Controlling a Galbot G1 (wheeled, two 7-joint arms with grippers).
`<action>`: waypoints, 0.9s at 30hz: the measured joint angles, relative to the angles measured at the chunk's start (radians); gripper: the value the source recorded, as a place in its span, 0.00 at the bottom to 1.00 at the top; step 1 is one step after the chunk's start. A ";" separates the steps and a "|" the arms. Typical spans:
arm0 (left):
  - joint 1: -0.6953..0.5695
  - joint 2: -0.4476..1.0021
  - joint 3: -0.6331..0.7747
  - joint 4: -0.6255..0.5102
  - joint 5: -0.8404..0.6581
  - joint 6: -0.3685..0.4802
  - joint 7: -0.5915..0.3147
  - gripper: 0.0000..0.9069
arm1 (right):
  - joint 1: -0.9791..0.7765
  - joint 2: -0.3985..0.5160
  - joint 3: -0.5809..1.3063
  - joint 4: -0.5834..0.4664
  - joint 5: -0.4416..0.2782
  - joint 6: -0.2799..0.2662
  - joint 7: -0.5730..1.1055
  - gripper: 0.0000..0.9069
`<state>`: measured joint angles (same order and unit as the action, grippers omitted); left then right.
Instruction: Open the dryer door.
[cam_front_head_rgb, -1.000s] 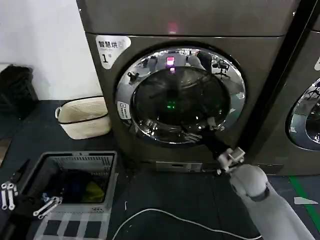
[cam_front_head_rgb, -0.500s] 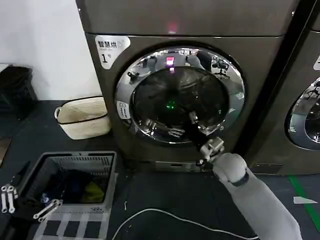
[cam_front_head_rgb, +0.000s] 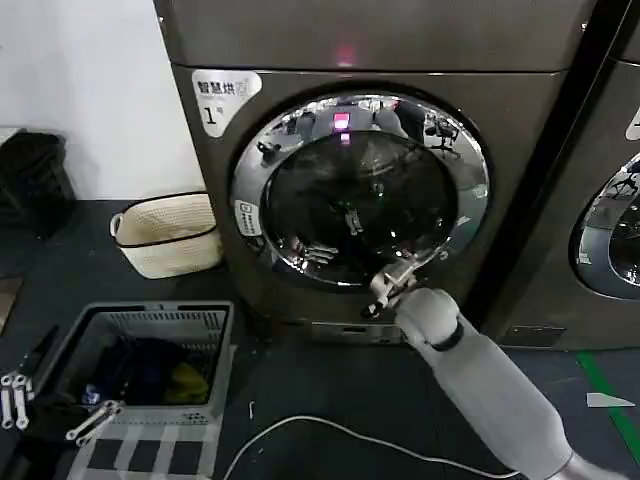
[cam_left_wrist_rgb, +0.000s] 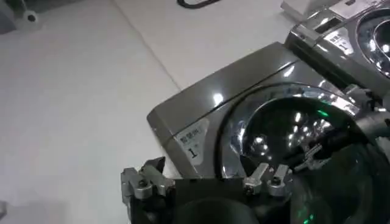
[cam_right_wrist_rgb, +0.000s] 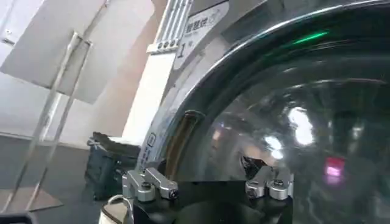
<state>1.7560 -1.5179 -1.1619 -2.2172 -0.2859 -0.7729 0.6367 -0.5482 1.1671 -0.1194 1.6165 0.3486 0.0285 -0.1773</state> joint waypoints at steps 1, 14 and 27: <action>0.000 -0.001 0.000 0.000 0.000 0.000 0.000 1.00 | 0.004 0.006 -0.004 -0.004 -0.001 0.000 0.000 1.00; 0.017 -0.015 -0.004 -0.013 0.004 -0.002 0.000 1.00 | 0.048 0.083 -0.040 -0.071 -0.025 0.007 -0.004 1.00; 0.027 -0.026 -0.010 -0.017 0.009 -0.007 0.000 1.00 | 0.105 0.136 -0.071 -0.163 -0.020 0.039 -0.049 1.00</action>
<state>1.7834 -1.5437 -1.1723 -2.2344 -0.2766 -0.7795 0.6364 -0.4429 1.3034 -0.1906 1.4531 0.3282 0.0677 -0.2265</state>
